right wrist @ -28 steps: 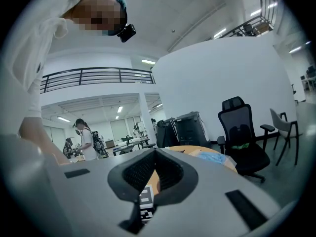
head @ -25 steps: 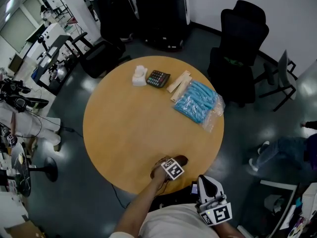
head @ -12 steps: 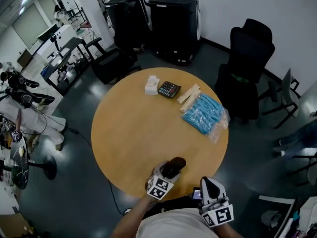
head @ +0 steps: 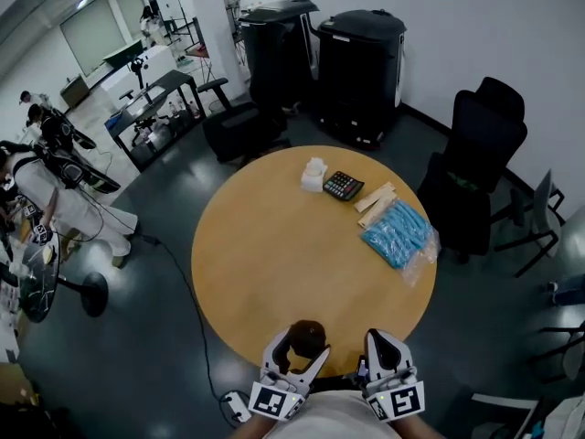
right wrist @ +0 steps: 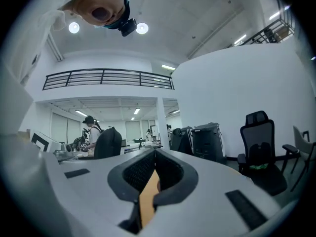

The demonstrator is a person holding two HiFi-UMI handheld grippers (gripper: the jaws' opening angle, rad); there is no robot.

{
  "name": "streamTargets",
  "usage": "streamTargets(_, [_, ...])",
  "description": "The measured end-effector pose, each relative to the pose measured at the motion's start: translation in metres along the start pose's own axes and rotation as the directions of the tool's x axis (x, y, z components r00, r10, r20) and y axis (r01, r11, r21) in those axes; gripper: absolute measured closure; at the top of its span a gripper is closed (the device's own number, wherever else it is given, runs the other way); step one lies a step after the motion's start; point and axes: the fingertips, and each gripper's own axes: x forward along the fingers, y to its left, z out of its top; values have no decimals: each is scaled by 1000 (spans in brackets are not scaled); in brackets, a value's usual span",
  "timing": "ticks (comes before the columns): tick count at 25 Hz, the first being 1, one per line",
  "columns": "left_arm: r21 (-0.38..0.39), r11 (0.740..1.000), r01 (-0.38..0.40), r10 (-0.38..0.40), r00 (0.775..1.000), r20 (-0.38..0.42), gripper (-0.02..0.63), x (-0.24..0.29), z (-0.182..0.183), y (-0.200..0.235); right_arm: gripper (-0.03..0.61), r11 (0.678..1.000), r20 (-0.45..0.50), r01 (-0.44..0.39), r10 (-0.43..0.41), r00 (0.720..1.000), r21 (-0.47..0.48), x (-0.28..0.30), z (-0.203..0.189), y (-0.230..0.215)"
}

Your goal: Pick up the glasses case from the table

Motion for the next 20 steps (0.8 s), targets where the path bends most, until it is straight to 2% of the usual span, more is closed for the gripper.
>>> streamTargets(10, [-33,999,-14,16,999,35,281,-8,19,1,563,999,-37,-44,43,998,-27,7,-4,19])
streamTargets(14, [6,1000,-25,24,997,74,281,-10,17,5,563,999,-43,-40,39,998,-21,7,-7,17])
streamTargets(20, [-9,999,-33,33,998,53,281,-13,19,5,563,999,-40,-36,35,999,-21,5,-5,19])
